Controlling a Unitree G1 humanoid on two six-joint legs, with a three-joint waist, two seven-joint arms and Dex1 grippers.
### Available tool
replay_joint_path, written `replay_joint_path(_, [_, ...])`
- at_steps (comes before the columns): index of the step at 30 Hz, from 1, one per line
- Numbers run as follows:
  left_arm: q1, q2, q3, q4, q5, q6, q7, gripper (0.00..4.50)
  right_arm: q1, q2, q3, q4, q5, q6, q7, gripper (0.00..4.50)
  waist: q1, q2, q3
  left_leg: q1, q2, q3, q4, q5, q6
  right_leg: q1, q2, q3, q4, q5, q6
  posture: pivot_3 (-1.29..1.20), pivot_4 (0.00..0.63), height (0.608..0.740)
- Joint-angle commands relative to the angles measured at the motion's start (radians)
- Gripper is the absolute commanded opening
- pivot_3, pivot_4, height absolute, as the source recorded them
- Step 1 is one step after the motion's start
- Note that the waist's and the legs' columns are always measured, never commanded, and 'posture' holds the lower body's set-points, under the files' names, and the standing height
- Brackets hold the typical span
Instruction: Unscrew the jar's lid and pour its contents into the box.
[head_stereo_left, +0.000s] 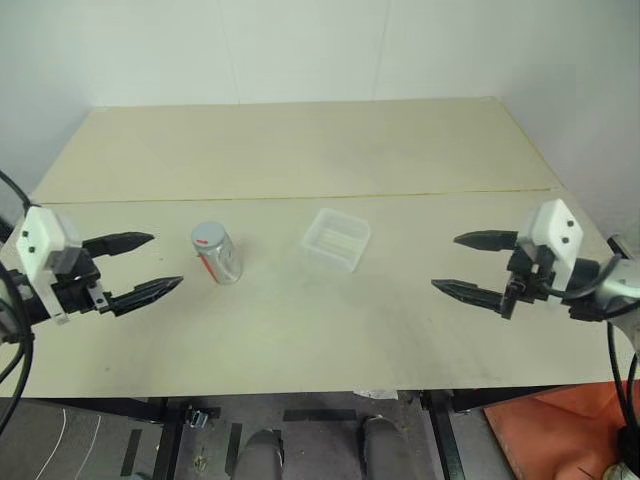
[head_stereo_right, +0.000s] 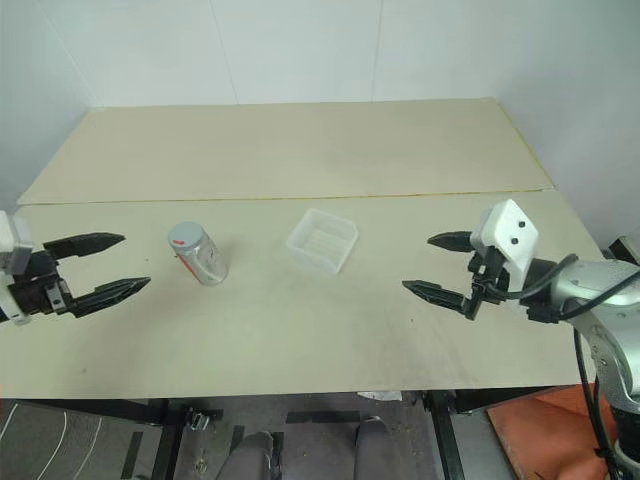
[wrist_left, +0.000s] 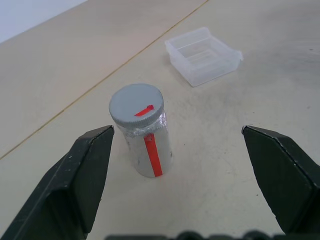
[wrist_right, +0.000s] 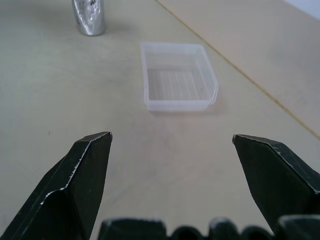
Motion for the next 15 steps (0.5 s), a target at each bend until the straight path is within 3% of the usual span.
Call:
replay_joint_path(1, [0.000,-0.008,0.021,-0.044,-0.023,0.013,0.024,4.45,-0.021,-0.004,-0.002,0.015,-0.010,-0.031,0.003,4.50,0.001,0.000,0.000,0.000,0.000,0.000,0.000,0.000,0.000,0.000,0.000,0.000,0.000,0.000,0.000,0.00,0.150,0.740])
replay_joint_path(10, [0.080,-0.055,0.077,-0.096,0.002,0.020,0.096,4.45,-0.049,-0.003,0.015,0.049,-0.026,-0.058,0.012,4.50,-0.002,0.000,0.000,0.000,0.000,0.000,0.000,0.000,0.000,0.000,0.000,0.000,0.000,0.000,0.000,0.00,0.150,0.740])
replay_joint_path(15, [0.093,-0.141,0.010,-0.149,0.046,0.028,0.228,4.45,-0.052,0.000,0.014,0.043,-0.016,-0.084,0.041,4.50,0.002,0.000,0.000,0.000,0.000,0.000,0.000,0.000,0.000,0.000,0.000,0.000,0.000,0.000,0.000,0.00,0.150,0.740])
